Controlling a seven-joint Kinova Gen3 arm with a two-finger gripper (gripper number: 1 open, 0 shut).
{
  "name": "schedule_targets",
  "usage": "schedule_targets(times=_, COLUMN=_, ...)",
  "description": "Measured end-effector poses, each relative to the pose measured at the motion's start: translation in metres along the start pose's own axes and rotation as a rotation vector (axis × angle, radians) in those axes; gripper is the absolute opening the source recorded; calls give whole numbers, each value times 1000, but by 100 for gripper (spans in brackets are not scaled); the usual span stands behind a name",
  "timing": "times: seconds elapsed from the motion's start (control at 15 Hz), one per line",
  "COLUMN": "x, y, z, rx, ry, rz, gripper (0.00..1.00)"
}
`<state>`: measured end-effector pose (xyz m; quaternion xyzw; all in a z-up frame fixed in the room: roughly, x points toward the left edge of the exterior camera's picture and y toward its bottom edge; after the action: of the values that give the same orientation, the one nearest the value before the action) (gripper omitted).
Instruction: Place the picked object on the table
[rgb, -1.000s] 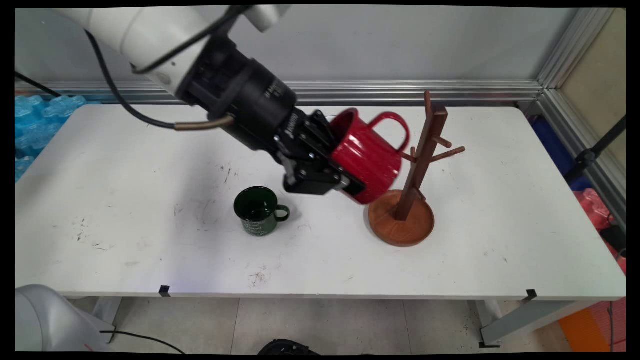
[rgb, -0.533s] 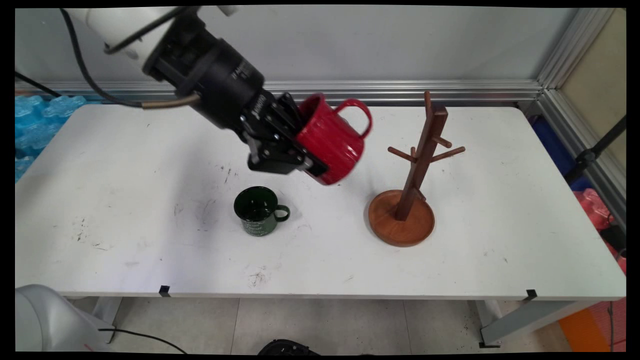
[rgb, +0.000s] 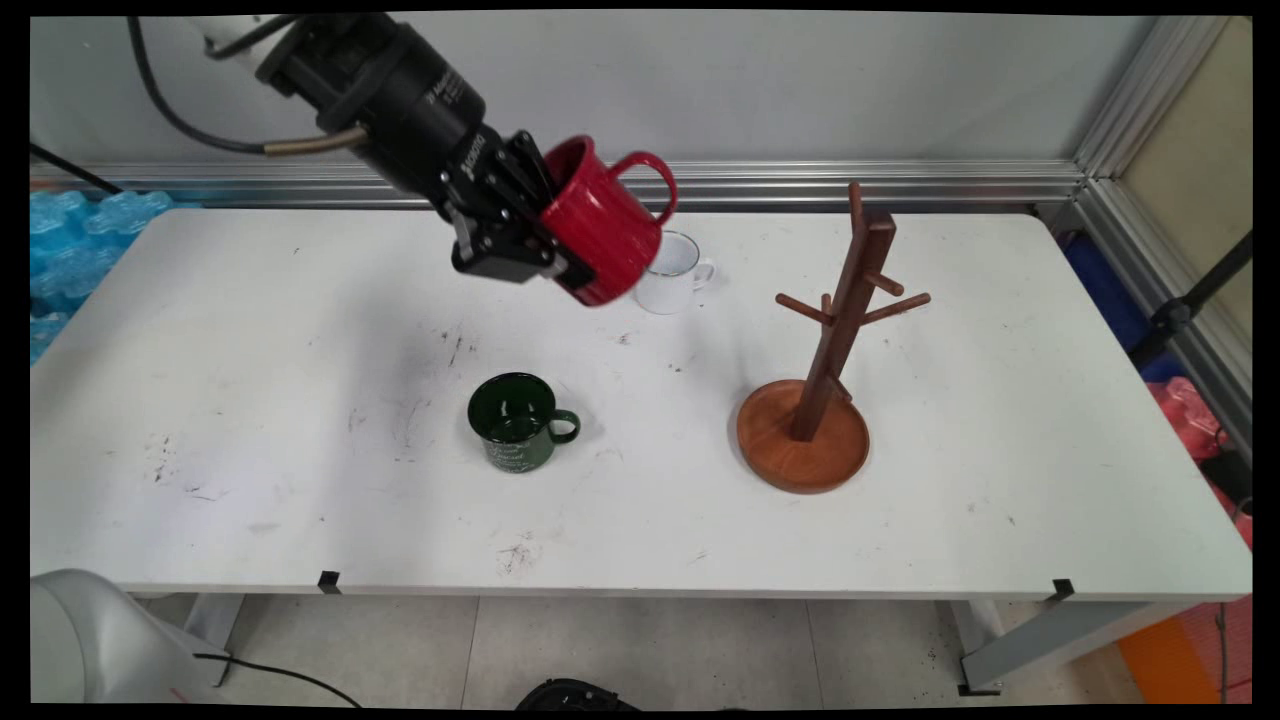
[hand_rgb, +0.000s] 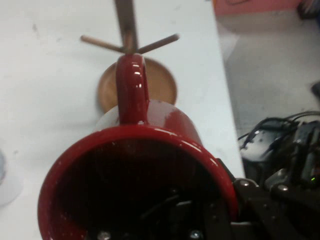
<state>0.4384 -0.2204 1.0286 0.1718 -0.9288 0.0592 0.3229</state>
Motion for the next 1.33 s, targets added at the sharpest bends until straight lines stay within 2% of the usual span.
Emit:
schedule_targets(times=0.6, x=2, y=-38, z=-5, rx=91, ry=-137, rz=26, gripper=0)
schedule_targets(times=1.0, x=3, y=-64, z=19, rx=165, ry=-258, rz=31, gripper=0)
schedule_targets(times=1.33, x=0, y=-79, z=42, rx=189, ry=-333, rz=20, gripper=0)
